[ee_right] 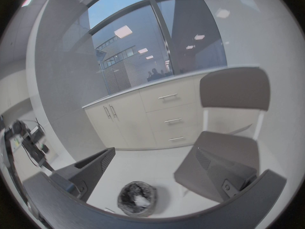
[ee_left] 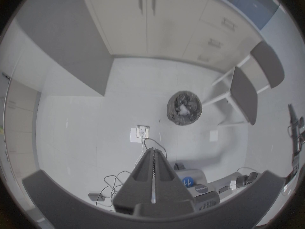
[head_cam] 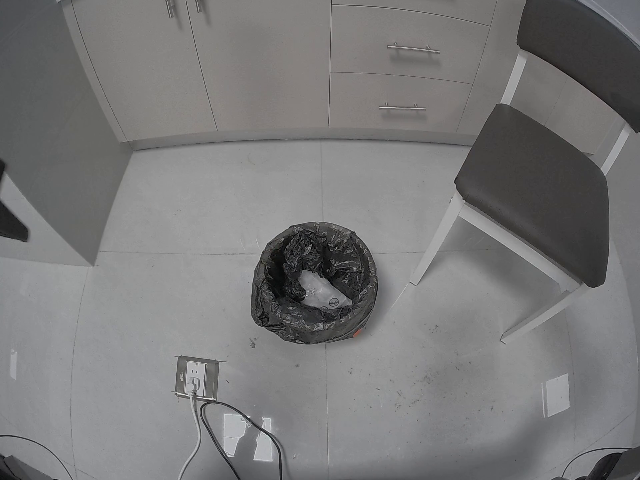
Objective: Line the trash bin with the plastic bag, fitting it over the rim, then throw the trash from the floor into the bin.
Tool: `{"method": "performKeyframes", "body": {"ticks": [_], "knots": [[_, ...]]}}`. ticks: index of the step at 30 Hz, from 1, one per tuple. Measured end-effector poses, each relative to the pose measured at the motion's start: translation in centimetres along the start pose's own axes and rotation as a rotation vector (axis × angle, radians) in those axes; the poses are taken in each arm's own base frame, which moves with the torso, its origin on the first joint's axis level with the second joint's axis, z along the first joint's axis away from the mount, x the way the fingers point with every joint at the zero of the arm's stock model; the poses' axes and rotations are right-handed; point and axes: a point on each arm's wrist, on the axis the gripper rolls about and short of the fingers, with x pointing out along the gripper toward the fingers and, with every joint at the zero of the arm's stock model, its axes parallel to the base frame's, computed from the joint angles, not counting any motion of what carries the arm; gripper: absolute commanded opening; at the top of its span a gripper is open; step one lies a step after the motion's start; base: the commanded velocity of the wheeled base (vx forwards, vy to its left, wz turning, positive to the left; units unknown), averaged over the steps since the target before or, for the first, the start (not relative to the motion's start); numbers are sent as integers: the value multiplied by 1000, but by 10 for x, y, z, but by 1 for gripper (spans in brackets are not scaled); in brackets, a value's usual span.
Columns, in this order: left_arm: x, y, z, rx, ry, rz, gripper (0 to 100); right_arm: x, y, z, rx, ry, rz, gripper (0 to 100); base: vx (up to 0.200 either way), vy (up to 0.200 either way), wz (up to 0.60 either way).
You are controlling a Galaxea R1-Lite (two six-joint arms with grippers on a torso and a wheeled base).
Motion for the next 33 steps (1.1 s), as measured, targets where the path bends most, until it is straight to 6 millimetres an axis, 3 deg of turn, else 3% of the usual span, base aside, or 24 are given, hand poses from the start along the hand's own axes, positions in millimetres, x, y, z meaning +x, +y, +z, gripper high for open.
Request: {"method": "performKeyframes", "body": {"ticks": [6,7,9,12,15,18,22,33], "knots": [[-89,29,-74,-117,-284,-10,0,-70,-25,-12,-104,-26,-101,100,0,0,0],[-97,32,-83,-133,-317,-12,0,-76,-27,-13,-113,-29,-112,100,0,0,0],[-123,39,-116,-192,-444,-21,0,-101,-32,-20,-138,-41,-154,100,0,0,0],[-151,45,-163,-262,-618,-32,0,-133,-36,-32,-168,-60,-215,100,0,0,0],[-164,47,-204,-297,-759,-44,0,-160,-36,-43,-185,-95,-263,100,0,0,0],[-163,48,-233,-303,-850,-40,0,-181,-35,-53,-197,-127,-298,100,0,0,0],[-147,49,-252,-287,-910,-14,0,-196,-34,-65,-206,-146,-320,100,0,0,0],[-71,50,-260,-214,-956,58,0,-206,-33,-99,-230,-104,-325,100,0,0,0]]}}
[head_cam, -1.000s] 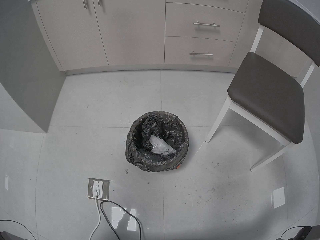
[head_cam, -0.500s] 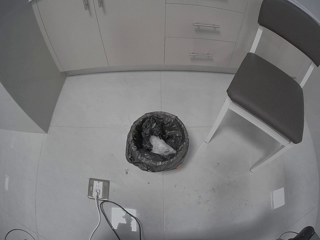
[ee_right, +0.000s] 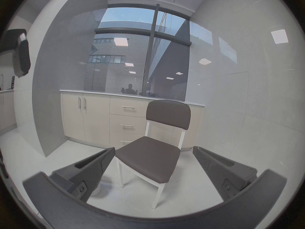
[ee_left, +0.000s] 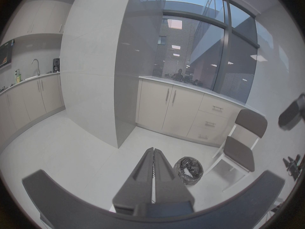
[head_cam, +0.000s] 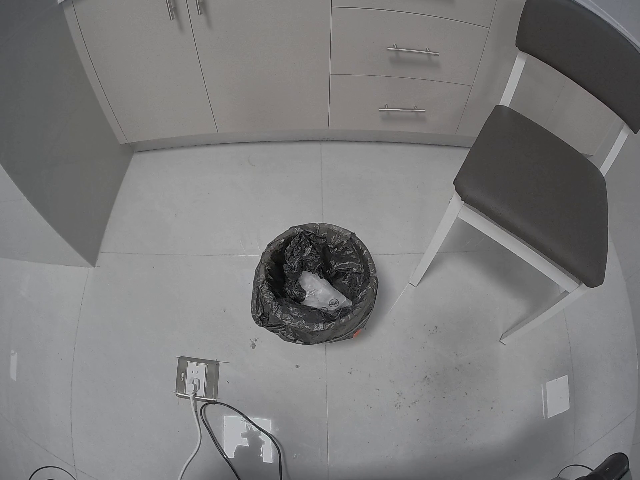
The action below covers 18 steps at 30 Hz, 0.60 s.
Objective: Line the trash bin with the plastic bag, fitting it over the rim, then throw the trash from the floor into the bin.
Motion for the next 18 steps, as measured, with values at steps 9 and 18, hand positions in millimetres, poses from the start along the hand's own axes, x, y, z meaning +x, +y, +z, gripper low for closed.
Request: {"method": "performKeyframes", "body": {"ticks": [9,18], "knots": [[46,7,-67,100,33,-28,0,0,7,-35,-8,77,13,100,0,0,0],[81,19,-149,204,76,-129,0,3,17,-89,-3,194,30,100,0,0,0]]}}
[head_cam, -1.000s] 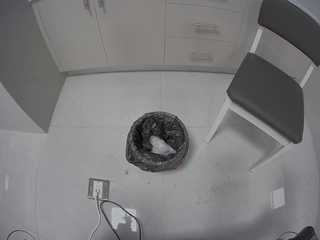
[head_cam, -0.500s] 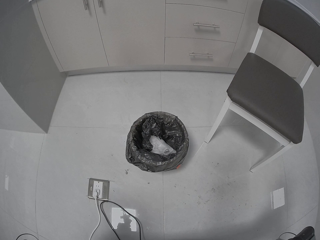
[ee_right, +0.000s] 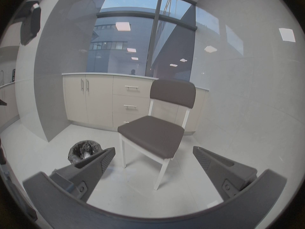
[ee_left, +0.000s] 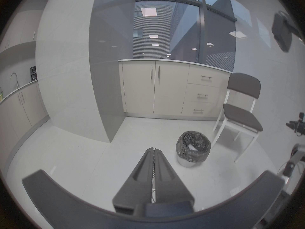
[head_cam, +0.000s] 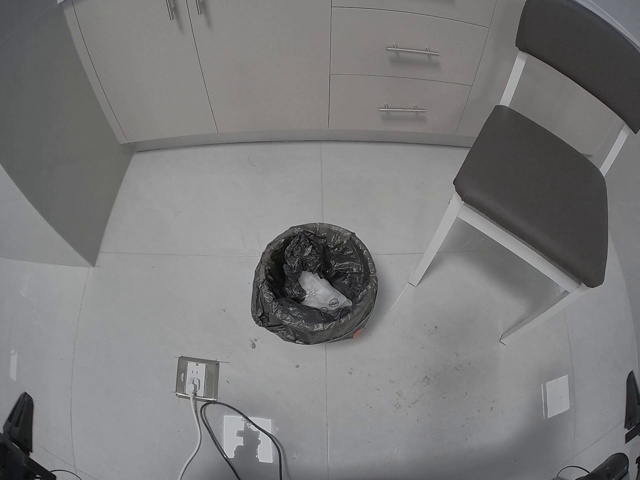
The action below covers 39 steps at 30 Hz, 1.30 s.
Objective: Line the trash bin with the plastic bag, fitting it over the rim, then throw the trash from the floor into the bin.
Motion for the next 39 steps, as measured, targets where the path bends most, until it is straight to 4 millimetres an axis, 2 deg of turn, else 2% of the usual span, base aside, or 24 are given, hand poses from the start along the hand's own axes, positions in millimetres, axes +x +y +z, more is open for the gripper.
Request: {"method": "performKeyframes", "body": {"ticks": [3,8,20,29,36,39], "knots": [[7,1,-22,31,-6,1,0,3,3,-16,11,38,6,100,0,0,0],[10,1,-34,71,-11,-15,0,4,4,-27,18,61,11,100,0,0,0],[9,1,-37,65,-13,-20,0,5,5,-29,45,62,7,100,0,0,0],[9,1,-38,65,-13,-20,0,3,3,-19,107,12,-7,100,0,0,0],[9,1,-37,65,-13,-19,0,3,-1,-16,62,9,-174,100,0,0,0],[9,1,-37,64,-13,-19,0,4,0,-22,51,31,-176,100,0,0,0]]}}
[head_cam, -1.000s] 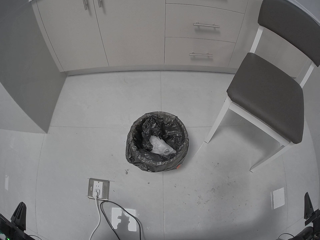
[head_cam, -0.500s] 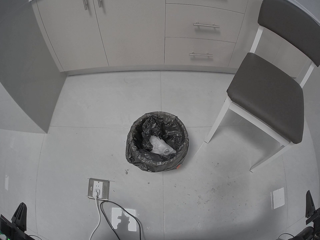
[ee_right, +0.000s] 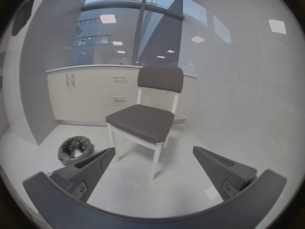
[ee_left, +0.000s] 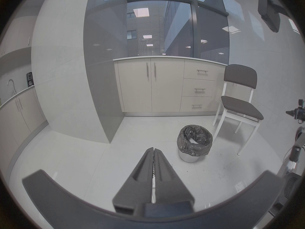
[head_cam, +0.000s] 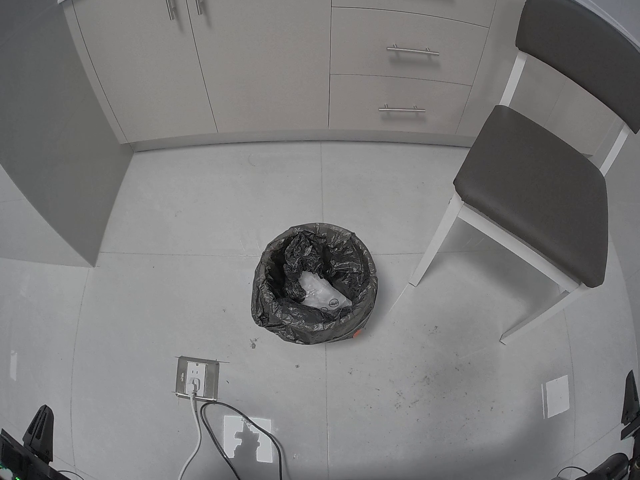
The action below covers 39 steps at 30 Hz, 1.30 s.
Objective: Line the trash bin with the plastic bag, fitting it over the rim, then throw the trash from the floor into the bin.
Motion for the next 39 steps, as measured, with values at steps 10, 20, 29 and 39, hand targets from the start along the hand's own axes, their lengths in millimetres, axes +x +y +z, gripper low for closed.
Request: {"method": "performKeyframes", "body": {"ticks": [10,20,29,39], "knots": [[0,0,0,0,0,-1,0,-1,8,-9,27,53,341,100,0,0,0],[0,0,0,0,1,0,0,0,6,-9,54,67,279,100,0,0,0],[0,0,0,0,1,0,0,-1,8,-15,7,114,348,100,0,0,0],[0,0,0,0,2,0,0,-1,8,-14,14,106,350,100,0,0,0]]}}
